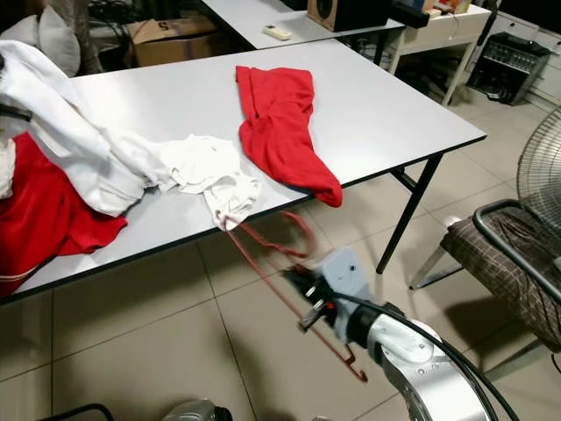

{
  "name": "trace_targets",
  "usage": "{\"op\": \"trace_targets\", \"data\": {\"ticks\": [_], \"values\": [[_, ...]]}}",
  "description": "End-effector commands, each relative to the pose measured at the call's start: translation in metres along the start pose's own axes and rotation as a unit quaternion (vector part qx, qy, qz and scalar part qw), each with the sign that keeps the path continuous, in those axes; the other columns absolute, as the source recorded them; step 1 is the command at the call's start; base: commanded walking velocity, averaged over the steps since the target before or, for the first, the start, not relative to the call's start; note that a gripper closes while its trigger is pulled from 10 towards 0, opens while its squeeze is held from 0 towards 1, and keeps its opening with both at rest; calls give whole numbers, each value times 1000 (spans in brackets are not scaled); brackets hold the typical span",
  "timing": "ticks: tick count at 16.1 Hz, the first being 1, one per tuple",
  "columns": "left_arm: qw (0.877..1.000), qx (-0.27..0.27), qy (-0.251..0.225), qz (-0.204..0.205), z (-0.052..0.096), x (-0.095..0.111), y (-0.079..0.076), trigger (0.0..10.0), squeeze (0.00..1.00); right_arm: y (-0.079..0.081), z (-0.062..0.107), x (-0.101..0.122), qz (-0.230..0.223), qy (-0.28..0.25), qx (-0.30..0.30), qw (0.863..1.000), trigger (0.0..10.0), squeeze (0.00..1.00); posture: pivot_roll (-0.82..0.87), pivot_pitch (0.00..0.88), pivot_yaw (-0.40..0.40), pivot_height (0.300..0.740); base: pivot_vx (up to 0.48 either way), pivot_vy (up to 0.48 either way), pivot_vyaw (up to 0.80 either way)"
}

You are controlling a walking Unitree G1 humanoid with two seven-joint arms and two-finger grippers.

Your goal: Hang hanger

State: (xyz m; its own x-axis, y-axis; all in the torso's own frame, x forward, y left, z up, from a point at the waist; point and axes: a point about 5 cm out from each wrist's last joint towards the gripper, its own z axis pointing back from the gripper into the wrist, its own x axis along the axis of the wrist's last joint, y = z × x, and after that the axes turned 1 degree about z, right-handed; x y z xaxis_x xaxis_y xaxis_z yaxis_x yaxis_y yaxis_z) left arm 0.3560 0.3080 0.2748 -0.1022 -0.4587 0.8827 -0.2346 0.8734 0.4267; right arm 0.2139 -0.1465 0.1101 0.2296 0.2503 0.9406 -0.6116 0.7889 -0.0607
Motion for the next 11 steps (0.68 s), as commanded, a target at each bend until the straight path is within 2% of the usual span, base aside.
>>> {"op": "trace_targets", "data": {"ticks": [1, 5, 7, 9, 10, 11], "values": [[1000, -8, -11, -3, -2, 6, -4, 0, 0, -11, 2, 4, 0, -6, -36, 999, 10000, 0, -47, 0, 40, 740, 0, 0, 0], [1000, -22, -15, 0, -5, 4, -13, 0, 0, -42, 6, 18, -8, -55, -140, 989, 10000, 0, -56, 0, 44, 740, 0, 0, 0], [1000, -22, -15, -1, -5, 4, -13, 0, 0, -42, 4, 21, -14, -66, -139, 988, 10000, 0, -51, 0, 40, 740, 0, 0, 0], [1000, -24, -15, 1, -5, 3, -14, 0, 0, -35, 2, 26, -15, -88, -118, 989, 10000, 0, -47, 0, 36, 740, 0, 0, 0], [999, -29, -17, 9, -5, 3, -17, 0, 0, -32, 2, 33, -26, -119, -116, 986, 10000, 0, -44, 0, 33, 740, 0, 0, 0], [998, -52, -24, 25, -6, 5, -27, 0, 0, -34, 4, 41, -43, -156, -134, 978, 10000, 0, -42, 0, 29, 740, 0, 0, 0]]}}
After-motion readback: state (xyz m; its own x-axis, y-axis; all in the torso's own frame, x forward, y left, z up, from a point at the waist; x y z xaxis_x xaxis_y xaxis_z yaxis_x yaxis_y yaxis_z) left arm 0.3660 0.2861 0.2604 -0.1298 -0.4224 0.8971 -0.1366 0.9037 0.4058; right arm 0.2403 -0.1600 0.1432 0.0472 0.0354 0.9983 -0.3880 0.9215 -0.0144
